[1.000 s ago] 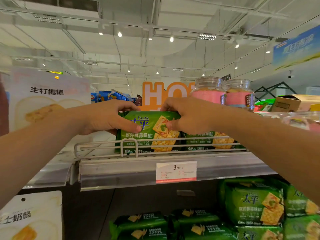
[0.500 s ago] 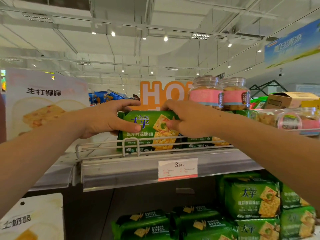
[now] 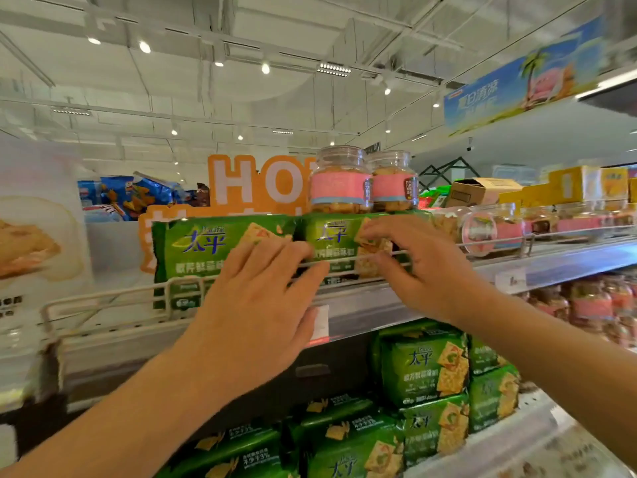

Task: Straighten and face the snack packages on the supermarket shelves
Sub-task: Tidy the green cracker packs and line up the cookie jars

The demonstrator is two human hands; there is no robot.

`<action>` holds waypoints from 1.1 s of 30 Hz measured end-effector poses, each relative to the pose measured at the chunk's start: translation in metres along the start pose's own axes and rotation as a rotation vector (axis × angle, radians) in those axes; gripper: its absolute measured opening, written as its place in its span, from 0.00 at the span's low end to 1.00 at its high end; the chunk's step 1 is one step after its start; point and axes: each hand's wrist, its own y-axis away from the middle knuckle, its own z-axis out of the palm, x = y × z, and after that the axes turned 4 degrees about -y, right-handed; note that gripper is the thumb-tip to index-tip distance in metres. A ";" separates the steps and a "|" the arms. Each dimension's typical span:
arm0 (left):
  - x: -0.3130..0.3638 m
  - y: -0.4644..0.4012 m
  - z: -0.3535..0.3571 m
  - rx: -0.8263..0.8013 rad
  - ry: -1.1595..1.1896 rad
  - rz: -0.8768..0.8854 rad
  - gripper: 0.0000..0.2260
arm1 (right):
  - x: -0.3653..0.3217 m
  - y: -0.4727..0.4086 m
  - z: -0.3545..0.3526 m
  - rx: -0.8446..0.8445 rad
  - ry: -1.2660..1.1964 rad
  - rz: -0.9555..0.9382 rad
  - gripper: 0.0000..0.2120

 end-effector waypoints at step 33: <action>0.086 -0.106 0.010 -0.089 -0.018 -0.486 0.20 | 0.132 0.018 -0.046 -0.058 -0.237 -0.042 0.11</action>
